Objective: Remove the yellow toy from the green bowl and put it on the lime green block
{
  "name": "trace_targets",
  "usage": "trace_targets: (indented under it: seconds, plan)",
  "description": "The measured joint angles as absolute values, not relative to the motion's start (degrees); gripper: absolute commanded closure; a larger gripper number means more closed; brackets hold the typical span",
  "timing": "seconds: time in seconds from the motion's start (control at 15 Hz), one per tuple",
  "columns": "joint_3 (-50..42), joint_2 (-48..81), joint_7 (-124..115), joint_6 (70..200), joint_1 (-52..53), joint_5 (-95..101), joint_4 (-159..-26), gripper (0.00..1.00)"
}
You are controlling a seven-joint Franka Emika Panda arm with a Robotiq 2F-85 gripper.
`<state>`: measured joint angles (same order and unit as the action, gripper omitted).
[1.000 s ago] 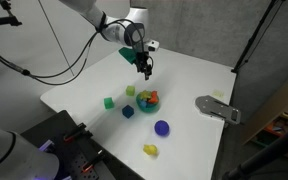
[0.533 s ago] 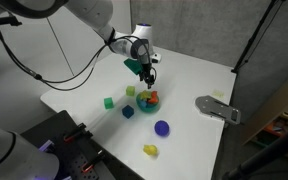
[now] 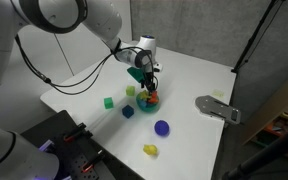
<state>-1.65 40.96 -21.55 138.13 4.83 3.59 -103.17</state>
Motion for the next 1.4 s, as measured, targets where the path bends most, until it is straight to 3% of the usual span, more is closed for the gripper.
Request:
trace_targets:
  seconds: [0.13, 0.2, 0.27, 0.47, 0.87, 1.0, 1.4]
  plan:
    - [-1.65, 42.0, -21.26, 137.97, 4.85, 3.31, -102.77, 0.0]
    - [-1.65, 42.39, -21.18, 137.92, 4.85, 3.19, -102.67, 0.25]
    - [-1.65, 42.71, -21.13, 137.87, 4.85, 3.04, -102.58, 0.27]
    - [-1.65, 43.36, -21.03, 137.73, 4.89, 2.77, -102.14, 0.52]
    - [-1.5, 41.29, -21.02, 137.39, 5.58, 1.3, -101.46, 0.74]
    - [-1.32, 38.94, -21.02, 136.71, 6.28, 1.01, -101.62, 0.88]
    - [-0.5, 32.79, -21.04, 134.19, 9.71, 0.99, -102.38, 0.93]
